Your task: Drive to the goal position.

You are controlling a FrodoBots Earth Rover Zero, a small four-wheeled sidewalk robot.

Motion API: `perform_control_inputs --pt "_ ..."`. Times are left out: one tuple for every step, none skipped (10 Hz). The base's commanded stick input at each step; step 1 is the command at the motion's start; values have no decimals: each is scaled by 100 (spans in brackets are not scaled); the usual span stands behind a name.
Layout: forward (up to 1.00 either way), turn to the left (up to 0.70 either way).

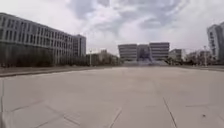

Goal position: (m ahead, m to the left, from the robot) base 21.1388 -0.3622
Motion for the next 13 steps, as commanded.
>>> perform_control_inputs --pt "70 -30" --pt "70 -13" --pt "70 0" --pt "70 0" --pt "70 0" --pt "70 0" --pt "70 0" --pt "70 0" --pt "70 0" --pt "70 0" --pt "70 0" --pt "70 0" --pt "70 0"
